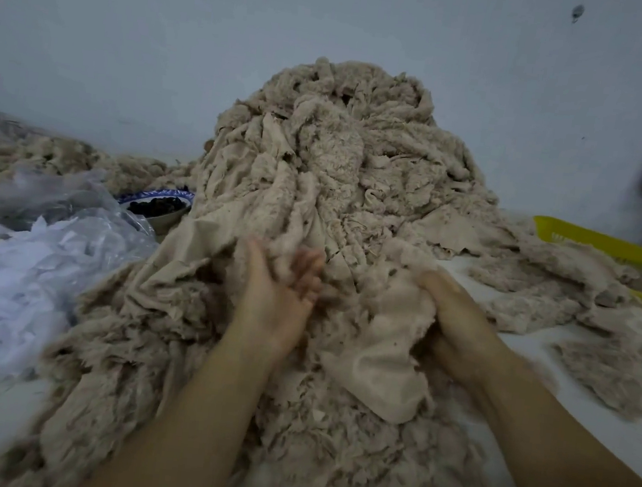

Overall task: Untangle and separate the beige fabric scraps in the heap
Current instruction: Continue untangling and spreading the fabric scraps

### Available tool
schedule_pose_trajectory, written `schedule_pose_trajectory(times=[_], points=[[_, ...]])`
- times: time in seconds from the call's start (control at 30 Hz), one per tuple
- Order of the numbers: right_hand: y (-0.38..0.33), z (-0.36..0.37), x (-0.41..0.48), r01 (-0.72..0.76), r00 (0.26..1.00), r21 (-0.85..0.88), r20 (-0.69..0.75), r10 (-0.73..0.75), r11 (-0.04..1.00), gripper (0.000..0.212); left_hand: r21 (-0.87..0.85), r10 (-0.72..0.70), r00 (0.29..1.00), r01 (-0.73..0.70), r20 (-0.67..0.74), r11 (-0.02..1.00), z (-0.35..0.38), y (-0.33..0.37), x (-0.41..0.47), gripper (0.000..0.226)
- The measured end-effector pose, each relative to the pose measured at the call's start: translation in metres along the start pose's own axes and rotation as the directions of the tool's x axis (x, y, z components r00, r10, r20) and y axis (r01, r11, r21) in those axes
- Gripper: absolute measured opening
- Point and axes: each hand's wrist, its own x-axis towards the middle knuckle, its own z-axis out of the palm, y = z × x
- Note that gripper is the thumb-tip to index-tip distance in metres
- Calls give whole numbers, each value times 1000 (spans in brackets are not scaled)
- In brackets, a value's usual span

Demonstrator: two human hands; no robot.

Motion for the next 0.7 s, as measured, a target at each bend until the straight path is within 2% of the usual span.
schedule_pose_trajectory(times=[0.03,0.1,0.17,0.23,0.33,0.4,0.43,0.5,0.6,0.7], points=[[3,5,0,-6,1000,24,8,6,1000,8,210,-3,998,-9,56,978,7,-6,-4,78],[6,13,-3,-4,1000,23,19,3,1000,7,547,-38,986,-59,164,835,12,-18,-12,67],[7,17,-6,-28,999,20,44,27,999,9,721,-132,957,-100,259,686,12,-26,-20,59],[8,20,-7,-66,996,53,69,62,996,14,765,-201,936,-100,289,636,12,-27,-25,51],[7,24,-10,-102,988,74,125,92,992,13,723,-232,932,-44,279,690,13,-25,-24,57],[6,29,-12,-92,989,42,121,86,995,12,660,-212,944,-9,253,751,12,-24,-21,51],[6,31,-13,-72,990,18,123,69,997,6,593,-185,952,5,243,806,13,-25,-20,45],[7,30,-12,-30,993,-39,111,34,999,10,387,-115,974,32,194,922,15,-24,-19,30],[12,25,-7,-18,999,-291,-40,7,956,16,160,-79,985,55,151,986,18,-19,-16,10],[19,25,-4,-55,987,-501,-155,-27,864,43,137,-78,985,56,157,989,21,-18,-18,17]])
